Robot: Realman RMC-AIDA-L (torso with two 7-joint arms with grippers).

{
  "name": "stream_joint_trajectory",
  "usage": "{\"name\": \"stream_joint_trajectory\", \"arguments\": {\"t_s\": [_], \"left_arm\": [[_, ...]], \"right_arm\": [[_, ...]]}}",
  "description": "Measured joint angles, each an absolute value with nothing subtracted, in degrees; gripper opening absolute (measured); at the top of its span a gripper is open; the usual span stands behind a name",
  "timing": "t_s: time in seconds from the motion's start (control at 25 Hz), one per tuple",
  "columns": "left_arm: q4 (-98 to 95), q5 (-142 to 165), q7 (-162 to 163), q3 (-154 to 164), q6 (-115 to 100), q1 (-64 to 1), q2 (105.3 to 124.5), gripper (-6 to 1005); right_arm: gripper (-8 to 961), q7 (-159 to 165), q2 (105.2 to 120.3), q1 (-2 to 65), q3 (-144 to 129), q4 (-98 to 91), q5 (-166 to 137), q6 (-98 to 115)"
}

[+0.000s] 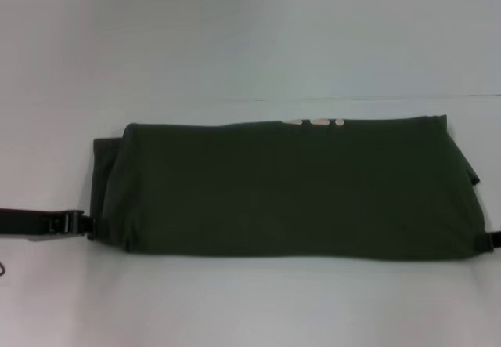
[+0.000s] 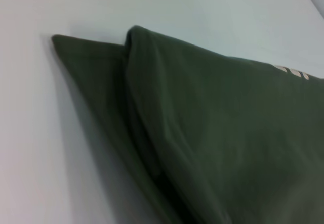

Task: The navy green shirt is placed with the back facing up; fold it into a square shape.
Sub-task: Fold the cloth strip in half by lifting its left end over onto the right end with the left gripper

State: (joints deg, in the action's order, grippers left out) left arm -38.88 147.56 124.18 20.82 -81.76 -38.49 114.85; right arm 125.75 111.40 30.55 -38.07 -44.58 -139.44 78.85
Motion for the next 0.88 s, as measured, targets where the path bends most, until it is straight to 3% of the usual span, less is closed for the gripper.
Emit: {"name": "stream_joint_trajectory", "arguments": {"t_s": [0.24,0.88], "left_arm": [[-39.45,152.78,124.39,16.22,-88.83,-39.09,113.58,62],[-40.74,153.97,128.85,14.9,-89.73,-39.31,113.04,98]], "right_arm": [[88,125.68,111.0,28.87,-35.7,-44.62,-139.66,83.15],[133,126.15,109.02,28.8,-32.33,-42.43,-139.54,85.75]]}}
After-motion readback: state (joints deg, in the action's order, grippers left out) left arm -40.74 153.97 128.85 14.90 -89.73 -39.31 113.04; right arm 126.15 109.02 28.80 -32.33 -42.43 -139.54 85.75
